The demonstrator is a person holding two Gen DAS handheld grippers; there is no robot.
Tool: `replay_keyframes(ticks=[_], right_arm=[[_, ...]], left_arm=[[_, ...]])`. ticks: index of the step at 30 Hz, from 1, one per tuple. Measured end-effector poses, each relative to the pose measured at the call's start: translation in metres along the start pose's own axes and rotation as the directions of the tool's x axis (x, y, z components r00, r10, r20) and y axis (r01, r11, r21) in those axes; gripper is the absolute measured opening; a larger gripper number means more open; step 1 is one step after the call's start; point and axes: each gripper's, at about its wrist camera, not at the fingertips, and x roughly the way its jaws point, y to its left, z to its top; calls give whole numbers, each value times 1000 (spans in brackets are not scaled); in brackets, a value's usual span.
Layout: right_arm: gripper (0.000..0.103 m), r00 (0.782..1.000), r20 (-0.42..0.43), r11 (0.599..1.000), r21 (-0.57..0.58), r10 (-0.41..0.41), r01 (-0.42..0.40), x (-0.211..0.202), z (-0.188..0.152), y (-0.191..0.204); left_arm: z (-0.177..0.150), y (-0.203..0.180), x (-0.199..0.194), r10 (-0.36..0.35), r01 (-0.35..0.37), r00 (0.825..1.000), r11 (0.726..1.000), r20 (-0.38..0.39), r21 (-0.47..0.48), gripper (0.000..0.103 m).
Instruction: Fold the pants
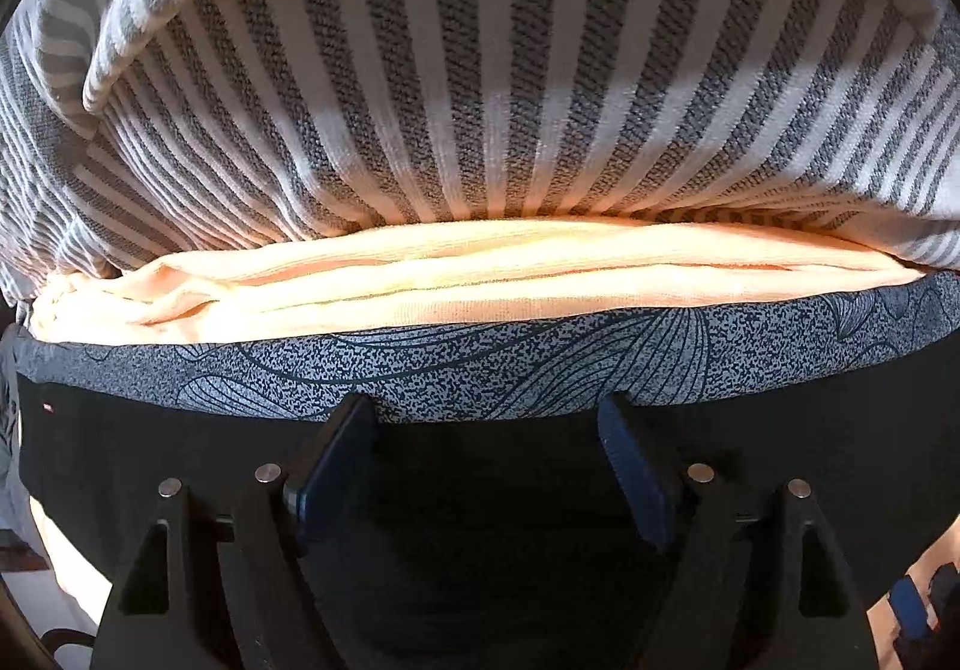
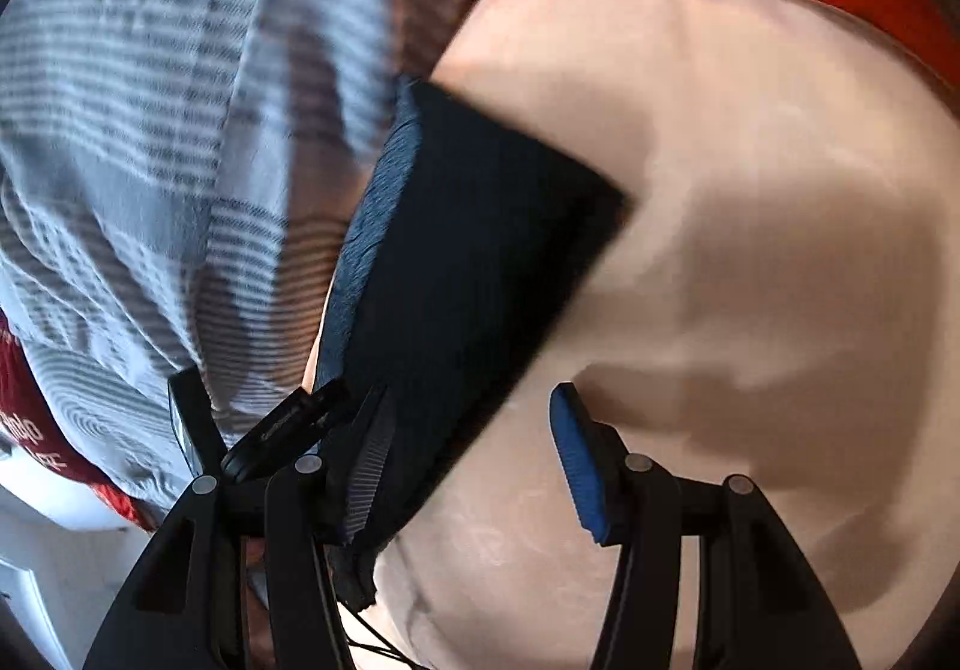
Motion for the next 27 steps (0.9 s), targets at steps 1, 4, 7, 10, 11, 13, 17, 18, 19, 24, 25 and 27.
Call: replay_keyframes(ticks=[1, 4, 7, 10, 11, 13, 17, 18, 19, 24, 25, 27], right_arm=[[58, 1000, 5, 999, 21, 28, -28, 1, 1, -5], [58, 995, 45, 995, 37, 88, -89, 6, 11, -10], [58, 991, 65, 993, 12, 117, -118, 17, 20, -2], [59, 987, 70, 989, -31, 144, -142, 30, 27, 11], [59, 986, 67, 988, -35, 154, -152, 33, 28, 13], [59, 981, 56, 983, -26, 184, -183, 40, 32, 17], [31, 979, -2, 979, 14, 205, -205, 52, 37, 23], [14, 981, -10, 981, 11, 192, -192, 51, 37, 25], [14, 982, -11, 983, 3, 186, -186, 49, 36, 28], [14, 984, -15, 981, -65, 180, -181, 40, 29, 51], [14, 985, -19, 981, -96, 170, -171, 38, 27, 59], [14, 990, -14, 976, -166, 144, -144, 34, 21, 75]], left_arm=[[-1, 0, 0, 2, -2, 1000, 1000, 5, 4, 79], [-3, 1, -1, 12, -12, 1000, 1000, 12, 7, 79], [-2, -2, -1, 16, -17, 1000, 1000, 14, 15, 79], [-2, -2, -3, 11, -11, 1000, 999, 17, 30, 79], [0, -2, -3, 6, -6, 1000, 999, 15, 33, 79], [3, 0, -6, -3, 3, 1000, 999, -1, 35, 79], [5, 9, -31, -47, 47, 998, 999, -30, 24, 62], [1, 10, -37, -59, 60, 998, 998, -34, 23, 51], [-6, 11, -43, -79, 80, 996, 997, -48, 21, 41], [-39, 2, -39, -96, 99, 992, 994, -78, 38, 37], [-44, 0, -36, -86, 88, 995, 995, -50, 42, 37], [-47, -5, -38, -57, 58, 998, 996, -7, 64, 37]])
